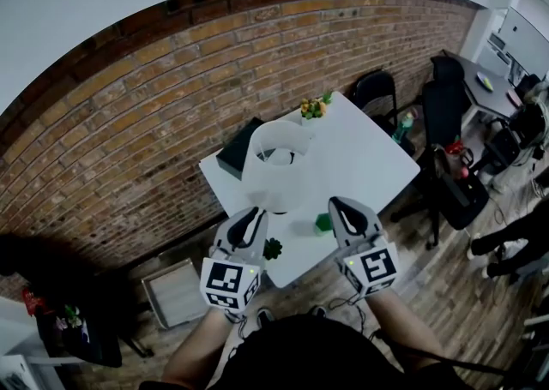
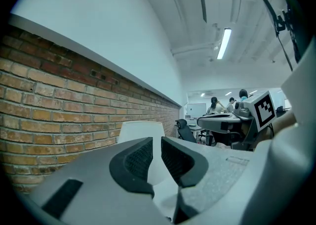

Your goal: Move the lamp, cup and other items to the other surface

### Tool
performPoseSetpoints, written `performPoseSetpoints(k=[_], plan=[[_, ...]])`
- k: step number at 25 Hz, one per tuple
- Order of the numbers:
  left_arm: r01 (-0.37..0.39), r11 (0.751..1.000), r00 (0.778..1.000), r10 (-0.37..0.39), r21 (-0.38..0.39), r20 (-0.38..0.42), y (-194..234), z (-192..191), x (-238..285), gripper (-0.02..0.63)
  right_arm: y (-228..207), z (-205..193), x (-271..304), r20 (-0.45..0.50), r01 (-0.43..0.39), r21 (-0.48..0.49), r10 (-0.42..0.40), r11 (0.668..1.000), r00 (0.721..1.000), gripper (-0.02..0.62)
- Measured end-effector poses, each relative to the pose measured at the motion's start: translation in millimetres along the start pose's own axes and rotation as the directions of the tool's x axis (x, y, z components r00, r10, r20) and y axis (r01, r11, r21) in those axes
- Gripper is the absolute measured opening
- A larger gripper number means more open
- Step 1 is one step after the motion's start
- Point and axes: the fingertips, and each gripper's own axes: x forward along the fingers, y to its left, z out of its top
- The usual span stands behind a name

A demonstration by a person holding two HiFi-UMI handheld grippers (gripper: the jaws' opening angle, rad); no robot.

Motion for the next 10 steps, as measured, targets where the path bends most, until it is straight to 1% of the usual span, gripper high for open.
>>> performPoseSetpoints(k=[5,10], plan=[[-0.002,1.0,1.0,0.002,-0.002,-0.001,8.6,-1.7,-5.8,0.052,8.2,-1.6,3.8,0.004,0.0,-0.004,0.0,1.0,1.0,0.003],[-0.006,1.0,1.0,0.006,0.0,-0.008,21.0,-6.7,-15.5,0.052,19.4,0.8,7.3,-0.017,0.013,-0.003,-0.013,1.0,1.0,0.003]])
